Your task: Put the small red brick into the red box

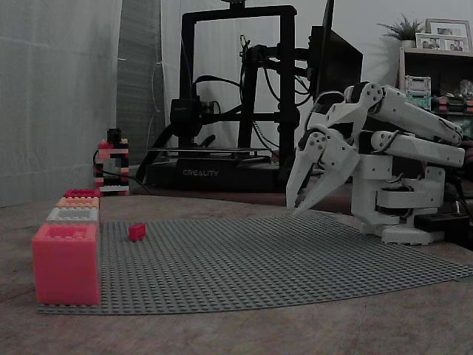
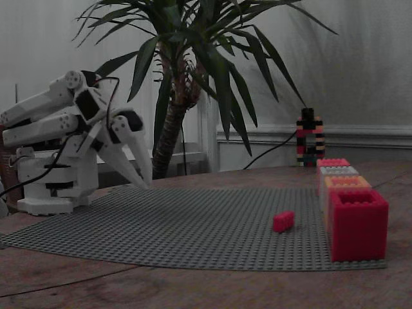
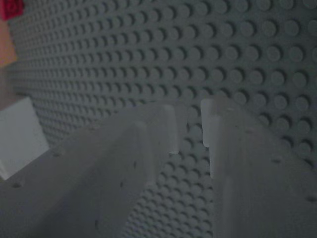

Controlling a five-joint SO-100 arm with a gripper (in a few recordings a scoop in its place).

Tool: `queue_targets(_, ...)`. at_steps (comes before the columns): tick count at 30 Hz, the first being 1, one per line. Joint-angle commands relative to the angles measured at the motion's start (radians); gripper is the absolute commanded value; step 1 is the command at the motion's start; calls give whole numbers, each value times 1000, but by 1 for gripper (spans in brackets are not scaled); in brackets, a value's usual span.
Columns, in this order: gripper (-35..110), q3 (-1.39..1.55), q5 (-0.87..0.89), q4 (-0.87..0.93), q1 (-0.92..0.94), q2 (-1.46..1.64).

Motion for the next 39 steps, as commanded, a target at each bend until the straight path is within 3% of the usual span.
queue_targets(1,0,-15,26,23,-29,11)
queue_targets(16,0,-15,32,23,-29,11)
queue_targets(22,0,-35,64,-207,6,-175)
queue_targets(28,0,-345,115,-328,57,-554)
queue_targets(36,0,-854,103,-250,106,-1135)
queue_targets(39,6,-1097,140,-150,118,-1358)
